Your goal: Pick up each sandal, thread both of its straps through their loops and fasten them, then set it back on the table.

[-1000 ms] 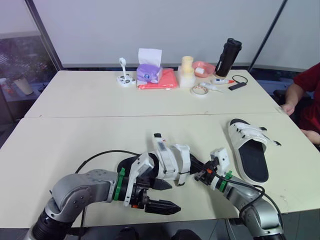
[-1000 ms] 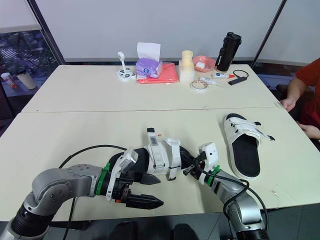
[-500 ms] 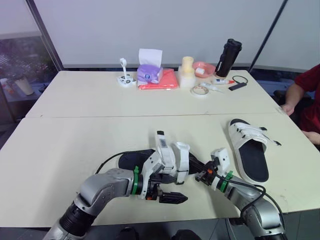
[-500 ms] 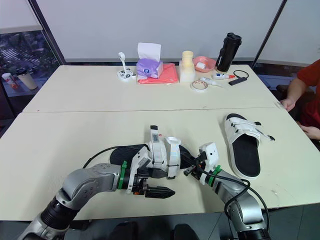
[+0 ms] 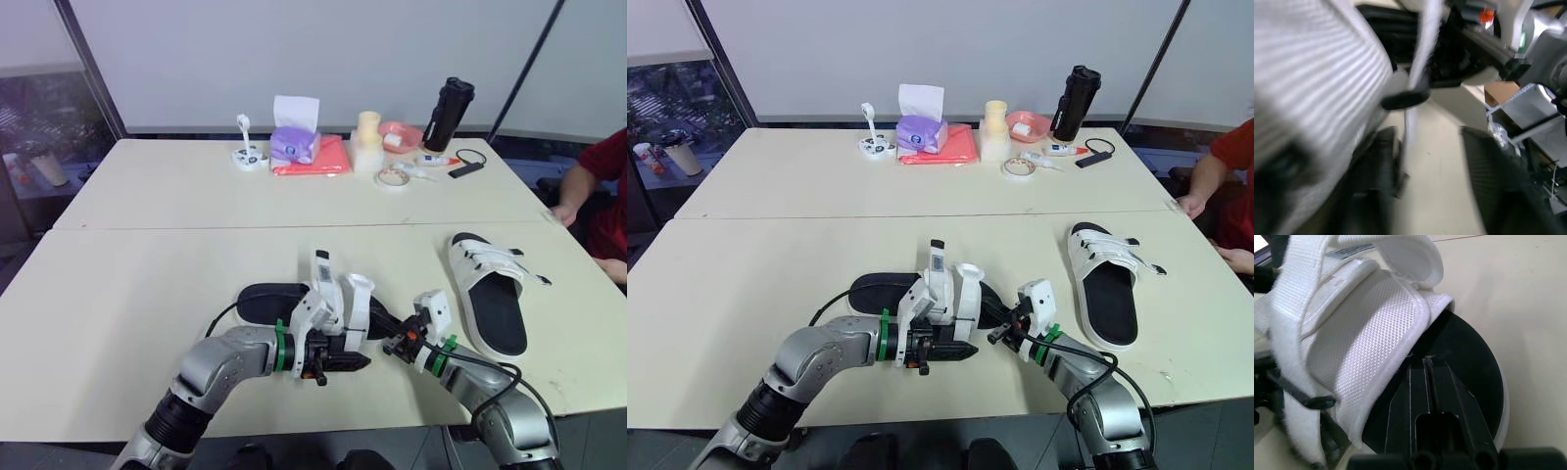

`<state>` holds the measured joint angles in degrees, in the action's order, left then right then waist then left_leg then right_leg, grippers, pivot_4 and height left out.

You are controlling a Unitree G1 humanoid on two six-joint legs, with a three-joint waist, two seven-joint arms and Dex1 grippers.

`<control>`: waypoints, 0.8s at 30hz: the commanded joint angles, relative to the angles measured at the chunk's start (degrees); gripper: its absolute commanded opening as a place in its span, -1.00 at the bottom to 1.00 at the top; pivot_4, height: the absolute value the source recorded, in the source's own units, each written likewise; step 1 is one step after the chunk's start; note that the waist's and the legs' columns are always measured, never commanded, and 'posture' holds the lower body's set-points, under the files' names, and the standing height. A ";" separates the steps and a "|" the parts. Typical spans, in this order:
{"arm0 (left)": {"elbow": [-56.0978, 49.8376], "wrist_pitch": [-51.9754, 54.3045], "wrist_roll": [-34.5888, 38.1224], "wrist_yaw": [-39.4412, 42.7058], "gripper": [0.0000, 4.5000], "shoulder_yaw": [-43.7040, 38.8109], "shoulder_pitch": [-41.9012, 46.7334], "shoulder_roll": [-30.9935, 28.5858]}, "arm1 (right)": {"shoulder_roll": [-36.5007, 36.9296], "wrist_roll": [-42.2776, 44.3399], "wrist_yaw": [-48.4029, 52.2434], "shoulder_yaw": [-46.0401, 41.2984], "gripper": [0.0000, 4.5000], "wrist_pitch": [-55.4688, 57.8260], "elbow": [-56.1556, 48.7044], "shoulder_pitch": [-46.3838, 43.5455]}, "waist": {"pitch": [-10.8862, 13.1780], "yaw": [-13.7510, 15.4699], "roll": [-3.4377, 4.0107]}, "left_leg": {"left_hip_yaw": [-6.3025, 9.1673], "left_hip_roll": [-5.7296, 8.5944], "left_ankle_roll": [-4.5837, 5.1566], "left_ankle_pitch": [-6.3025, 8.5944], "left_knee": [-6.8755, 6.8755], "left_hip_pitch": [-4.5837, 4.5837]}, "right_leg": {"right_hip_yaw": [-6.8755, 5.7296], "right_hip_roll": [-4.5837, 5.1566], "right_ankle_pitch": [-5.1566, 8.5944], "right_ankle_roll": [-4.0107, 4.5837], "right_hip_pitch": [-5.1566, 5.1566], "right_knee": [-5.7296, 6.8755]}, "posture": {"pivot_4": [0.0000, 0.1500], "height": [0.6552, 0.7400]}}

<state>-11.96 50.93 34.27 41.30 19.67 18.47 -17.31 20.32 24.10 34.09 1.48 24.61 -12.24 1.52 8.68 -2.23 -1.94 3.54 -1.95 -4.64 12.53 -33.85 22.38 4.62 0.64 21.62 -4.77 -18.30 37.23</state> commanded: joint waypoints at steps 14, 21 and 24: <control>-10.87 14.45 15.70 7.96 -0.95 -5.42 -1.23 -8.14 | 0.39 -2.42 0.66 4.01 -1.00 5.17 7.66 2.04 | 0.03 -0.30 0.09 | 0.00 -0.05 0.06 0.04 0.04 0.00 | 0.01 0.01 0.01 0.01 -0.03 0.01 | 1.00 1.00; -9.17 17.64 22.49 5.10 -0.95 -11.37 3.03 -4.44 | 0.08 -2.93 1.19 4.04 -1.00 4.64 9.21 0.63 | 0.07 -0.45 0.10 | 0.00 -0.11 0.06 0.05 0.03 -0.03 | 0.04 -0.01 0.00 0.03 -0.06 0.01 | 1.00 1.00; -4.35 19.15 24.50 1.35 -0.95 -14.81 6.41 -0.14 | -0.10 -3.17 1.27 4.10 -1.00 4.39 9.74 0.26 | 0.07 -0.52 0.08 | -0.02 -0.10 0.06 0.05 0.00 -0.03 | 0.04 -0.05 0.00 0.02 -0.07 0.02 | 1.00 1.00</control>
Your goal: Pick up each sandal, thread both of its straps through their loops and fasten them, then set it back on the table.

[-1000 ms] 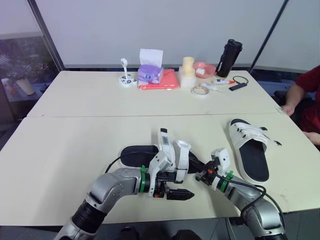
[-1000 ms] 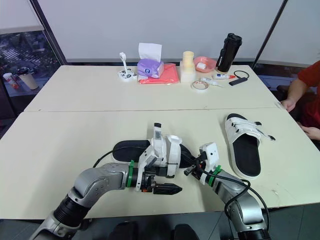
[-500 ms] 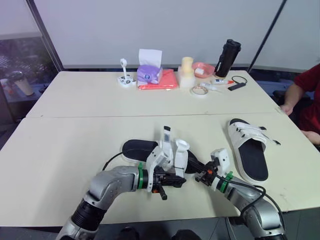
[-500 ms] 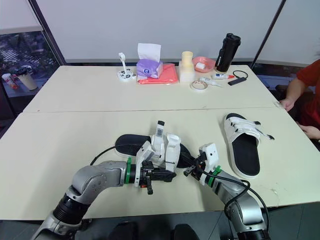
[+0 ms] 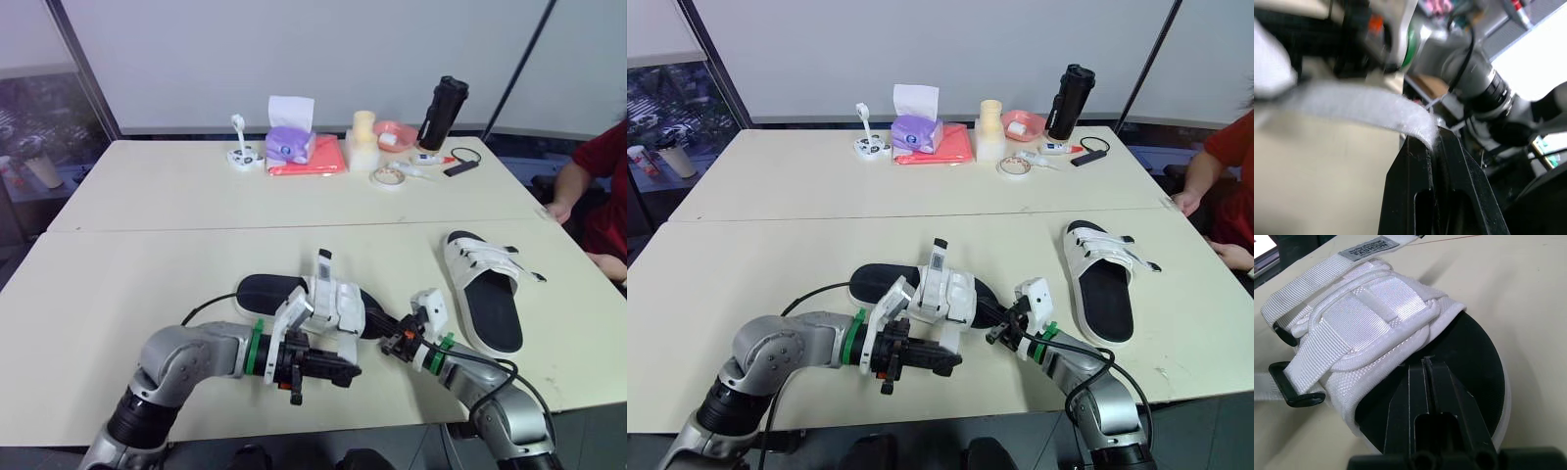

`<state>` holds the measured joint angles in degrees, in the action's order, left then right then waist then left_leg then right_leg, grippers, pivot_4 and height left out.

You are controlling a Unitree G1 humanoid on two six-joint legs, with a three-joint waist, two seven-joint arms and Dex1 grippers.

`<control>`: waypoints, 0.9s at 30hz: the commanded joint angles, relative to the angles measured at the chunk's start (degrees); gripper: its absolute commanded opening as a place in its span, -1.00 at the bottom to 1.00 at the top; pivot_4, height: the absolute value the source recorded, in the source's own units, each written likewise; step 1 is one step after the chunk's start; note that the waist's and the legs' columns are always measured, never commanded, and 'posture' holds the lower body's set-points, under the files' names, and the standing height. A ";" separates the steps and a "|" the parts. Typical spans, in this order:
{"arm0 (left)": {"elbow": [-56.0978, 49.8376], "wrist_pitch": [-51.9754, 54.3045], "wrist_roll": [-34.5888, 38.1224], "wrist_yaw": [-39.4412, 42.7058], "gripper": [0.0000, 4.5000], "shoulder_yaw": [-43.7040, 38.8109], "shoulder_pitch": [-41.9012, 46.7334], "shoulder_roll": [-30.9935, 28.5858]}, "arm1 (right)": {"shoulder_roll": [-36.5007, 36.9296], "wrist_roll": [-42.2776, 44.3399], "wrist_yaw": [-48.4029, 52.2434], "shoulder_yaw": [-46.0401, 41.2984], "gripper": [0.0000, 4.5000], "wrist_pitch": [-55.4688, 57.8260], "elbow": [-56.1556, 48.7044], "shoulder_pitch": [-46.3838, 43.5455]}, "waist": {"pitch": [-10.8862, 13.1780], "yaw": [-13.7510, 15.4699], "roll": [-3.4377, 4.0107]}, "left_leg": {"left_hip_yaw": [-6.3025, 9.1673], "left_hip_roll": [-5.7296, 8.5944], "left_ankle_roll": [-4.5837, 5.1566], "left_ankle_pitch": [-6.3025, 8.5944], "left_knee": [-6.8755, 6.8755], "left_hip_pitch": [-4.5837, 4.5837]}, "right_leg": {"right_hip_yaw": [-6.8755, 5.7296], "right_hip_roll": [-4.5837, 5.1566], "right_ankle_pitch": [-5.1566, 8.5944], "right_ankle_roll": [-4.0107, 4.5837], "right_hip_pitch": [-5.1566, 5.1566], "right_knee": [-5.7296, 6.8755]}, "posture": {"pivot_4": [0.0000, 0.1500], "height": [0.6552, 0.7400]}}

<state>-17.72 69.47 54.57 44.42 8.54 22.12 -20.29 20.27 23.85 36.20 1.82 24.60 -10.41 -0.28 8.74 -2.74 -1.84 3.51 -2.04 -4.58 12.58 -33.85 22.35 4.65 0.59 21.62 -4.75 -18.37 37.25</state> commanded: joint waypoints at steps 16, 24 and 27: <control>27.27 6.59 8.77 -22.74 -0.17 -21.58 14.45 19.31 | -1.82 -3.46 -1.66 3.74 -1.00 2.88 9.11 2.44 | -0.01 -0.41 -0.13 | -0.03 0.08 -0.01 -0.02 -0.26 -0.04 | -0.06 -0.04 -0.09 -0.15 0.05 0.14 | 1.00 1.00; 26.36 6.23 6.52 -24.49 0.72 -21.70 16.99 18.00 | -1.98 -3.38 -2.00 3.44 -1.00 2.52 9.10 2.71 | -0.03 -0.40 -0.14 | -0.03 0.11 -0.06 -0.04 -0.26 -0.05 | -0.06 -0.03 -0.10 -0.17 0.07 0.14 | 1.00 1.00; 24.32 4.93 5.98 -21.16 0.72 -20.35 19.22 15.42 | -1.99 -3.45 -2.04 3.43 -1.00 2.44 8.98 2.91 | -0.02 -0.42 -0.14 | -0.03 0.11 -0.08 -0.05 -0.25 -0.04 | -0.07 -0.04 -0.10 -0.17 0.06 0.14 | 1.00 1.00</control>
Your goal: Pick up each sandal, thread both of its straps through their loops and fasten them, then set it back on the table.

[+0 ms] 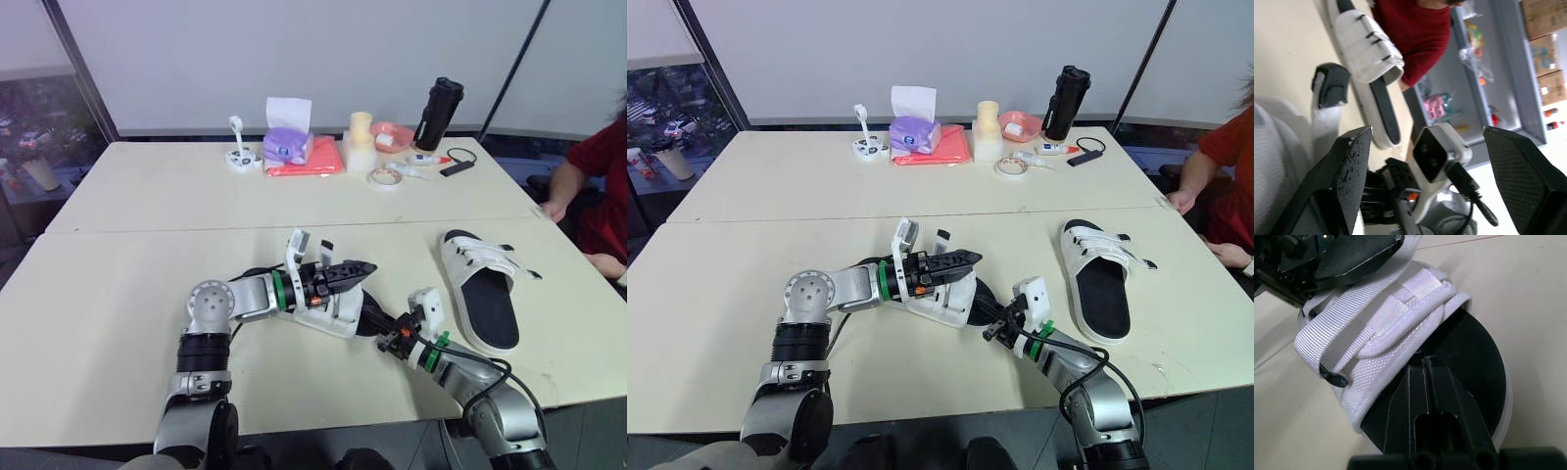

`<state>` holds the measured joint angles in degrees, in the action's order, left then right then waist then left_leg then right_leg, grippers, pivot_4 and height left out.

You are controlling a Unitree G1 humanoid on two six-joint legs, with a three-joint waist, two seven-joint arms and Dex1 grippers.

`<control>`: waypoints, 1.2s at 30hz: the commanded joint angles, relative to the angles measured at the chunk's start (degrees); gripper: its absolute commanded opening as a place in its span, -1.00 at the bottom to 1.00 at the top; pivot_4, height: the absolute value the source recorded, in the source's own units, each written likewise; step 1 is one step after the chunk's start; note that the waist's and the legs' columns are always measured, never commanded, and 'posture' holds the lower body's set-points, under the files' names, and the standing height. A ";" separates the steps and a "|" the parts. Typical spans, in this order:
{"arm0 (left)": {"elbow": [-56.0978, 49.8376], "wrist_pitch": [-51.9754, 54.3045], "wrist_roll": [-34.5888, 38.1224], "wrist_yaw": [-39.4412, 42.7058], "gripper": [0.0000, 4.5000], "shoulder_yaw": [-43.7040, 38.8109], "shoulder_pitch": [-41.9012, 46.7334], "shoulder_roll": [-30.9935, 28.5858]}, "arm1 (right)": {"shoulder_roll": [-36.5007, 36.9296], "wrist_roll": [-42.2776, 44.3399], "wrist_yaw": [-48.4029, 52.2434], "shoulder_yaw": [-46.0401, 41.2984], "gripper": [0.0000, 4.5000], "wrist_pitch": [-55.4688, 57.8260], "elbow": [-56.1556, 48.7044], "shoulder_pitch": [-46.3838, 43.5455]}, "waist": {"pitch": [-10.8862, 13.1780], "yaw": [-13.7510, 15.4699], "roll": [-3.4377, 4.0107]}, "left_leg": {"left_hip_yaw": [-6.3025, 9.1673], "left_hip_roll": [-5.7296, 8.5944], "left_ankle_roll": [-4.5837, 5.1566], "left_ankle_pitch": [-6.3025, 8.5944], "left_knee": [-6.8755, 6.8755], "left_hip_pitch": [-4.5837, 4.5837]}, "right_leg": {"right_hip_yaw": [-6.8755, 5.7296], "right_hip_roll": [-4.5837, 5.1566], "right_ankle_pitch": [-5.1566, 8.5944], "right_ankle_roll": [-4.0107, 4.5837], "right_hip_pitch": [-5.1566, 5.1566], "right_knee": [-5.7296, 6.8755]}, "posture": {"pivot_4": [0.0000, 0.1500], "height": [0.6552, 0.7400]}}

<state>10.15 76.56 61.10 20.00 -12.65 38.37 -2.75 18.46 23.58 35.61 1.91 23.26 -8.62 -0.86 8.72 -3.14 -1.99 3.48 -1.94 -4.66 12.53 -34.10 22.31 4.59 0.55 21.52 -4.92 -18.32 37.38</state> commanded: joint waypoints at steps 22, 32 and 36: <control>24.41 -46.29 -39.57 48.42 0.72 29.92 19.01 -14.82 | -1.82 -3.63 -1.97 3.34 -1.00 2.98 8.06 3.11 | 0.09 -0.85 0.01 | -0.05 -0.01 -0.10 -0.07 0.22 0.11 | 0.05 0.02 -0.01 0.06 -0.20 -0.04 | 1.00 1.00; 26.19 -45.26 -41.07 51.75 -0.54 26.87 19.21 -11.51 | -2.07 -3.55 -2.51 3.12 -1.00 2.84 7.67 3.76 | 0.10 -0.82 -0.02 | -0.02 -0.01 -0.09 -0.07 0.22 0.12 | 0.03 0.01 -0.01 0.05 -0.19 -0.03 | 1.00 1.00; 23.61 -42.46 -39.69 52.23 -0.99 24.70 19.05 -11.15 | -2.15 -3.53 -2.50 3.15 -1.00 2.77 7.77 3.70 | 0.10 -0.82 -0.02 | -0.02 -0.01 -0.09 -0.07 0.21 0.11 | 0.02 0.00 -0.01 0.04 -0.18 -0.03 | 1.00 1.00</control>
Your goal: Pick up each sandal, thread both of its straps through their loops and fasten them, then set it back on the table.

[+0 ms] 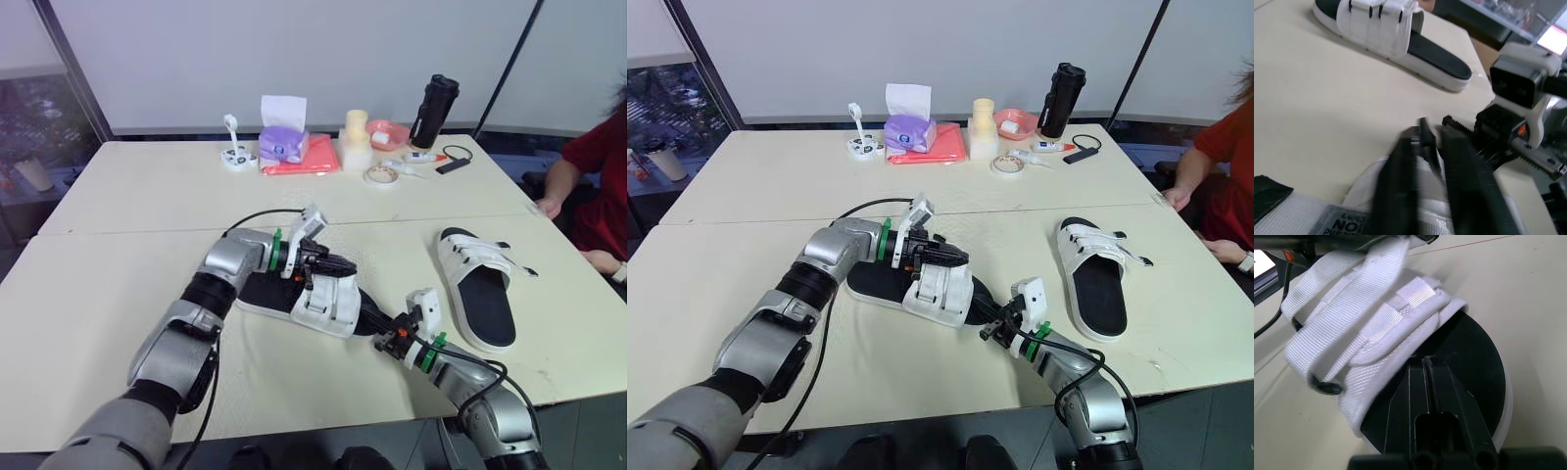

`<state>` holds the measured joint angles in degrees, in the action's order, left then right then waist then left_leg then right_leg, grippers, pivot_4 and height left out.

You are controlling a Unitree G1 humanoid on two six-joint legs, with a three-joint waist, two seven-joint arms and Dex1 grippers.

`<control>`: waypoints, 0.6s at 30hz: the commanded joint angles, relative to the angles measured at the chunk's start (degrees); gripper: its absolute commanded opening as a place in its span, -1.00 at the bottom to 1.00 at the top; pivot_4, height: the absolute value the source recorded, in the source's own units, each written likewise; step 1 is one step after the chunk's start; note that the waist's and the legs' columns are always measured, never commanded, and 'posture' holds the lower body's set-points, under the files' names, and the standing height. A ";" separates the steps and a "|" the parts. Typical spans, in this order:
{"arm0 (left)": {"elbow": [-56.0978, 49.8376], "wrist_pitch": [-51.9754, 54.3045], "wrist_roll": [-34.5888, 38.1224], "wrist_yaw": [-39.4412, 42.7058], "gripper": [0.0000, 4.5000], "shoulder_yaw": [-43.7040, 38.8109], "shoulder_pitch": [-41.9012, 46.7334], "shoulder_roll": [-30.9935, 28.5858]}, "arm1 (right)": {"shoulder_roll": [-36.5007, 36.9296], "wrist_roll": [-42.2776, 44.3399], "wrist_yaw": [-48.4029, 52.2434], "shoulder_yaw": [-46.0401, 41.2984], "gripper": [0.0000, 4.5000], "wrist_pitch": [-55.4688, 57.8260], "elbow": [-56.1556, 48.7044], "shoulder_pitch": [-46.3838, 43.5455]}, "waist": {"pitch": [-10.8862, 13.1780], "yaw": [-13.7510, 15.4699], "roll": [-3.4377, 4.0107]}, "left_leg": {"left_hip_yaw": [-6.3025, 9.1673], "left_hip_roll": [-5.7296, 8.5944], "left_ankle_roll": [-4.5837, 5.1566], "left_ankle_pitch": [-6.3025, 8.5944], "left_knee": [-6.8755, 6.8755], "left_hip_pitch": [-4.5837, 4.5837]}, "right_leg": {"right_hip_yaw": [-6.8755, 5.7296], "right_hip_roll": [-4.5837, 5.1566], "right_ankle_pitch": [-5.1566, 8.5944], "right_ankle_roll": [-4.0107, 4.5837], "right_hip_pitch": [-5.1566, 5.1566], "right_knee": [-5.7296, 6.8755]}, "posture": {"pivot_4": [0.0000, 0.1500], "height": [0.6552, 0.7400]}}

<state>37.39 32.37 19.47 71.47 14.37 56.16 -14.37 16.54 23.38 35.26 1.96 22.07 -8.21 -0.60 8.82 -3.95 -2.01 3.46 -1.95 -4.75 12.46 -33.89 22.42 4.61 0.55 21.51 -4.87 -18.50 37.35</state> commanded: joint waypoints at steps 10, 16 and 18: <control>-14.15 13.91 9.18 1.96 -0.99 -7.08 0.81 -0.45 | -0.08 -3.42 -1.88 3.13 -1.00 3.97 7.94 3.03 | 0.05 -0.02 0.06 | 0.00 -0.01 0.00 0.00 0.00 -0.02 | 0.00 0.01 0.00 0.00 0.00 0.04 | 1.00 1.00; -10.49 10.64 6.42 0.13 -0.99 -5.97 1.03 -0.06 | -0.12 -3.41 -1.89 3.16 -1.00 3.92 8.04 2.96 | 0.08 0.00 0.04 | 0.00 -0.01 0.00 0.00 -0.01 -0.02 | 0.00 0.01 0.00 -0.01 0.01 0.04 | 1.00 1.00; -7.06 8.92 5.15 -0.81 -0.99 -6.02 1.80 0.27 | -0.19 -3.42 -1.96 3.17 -1.00 3.92 8.05 2.96 | 0.07 0.00 0.03 | 0.00 0.00 0.00 0.00 -0.01 -0.03 | 0.00 0.00 0.00 -0.01 0.02 0.03 | 1.00 1.00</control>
<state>28.93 43.61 25.24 71.47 9.98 55.97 -14.40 16.46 23.38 35.16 1.96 22.00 -8.21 -0.64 8.89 -3.95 -1.98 3.46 -1.95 -4.75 12.46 -33.90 22.39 4.61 0.55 21.50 -4.88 -18.48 37.39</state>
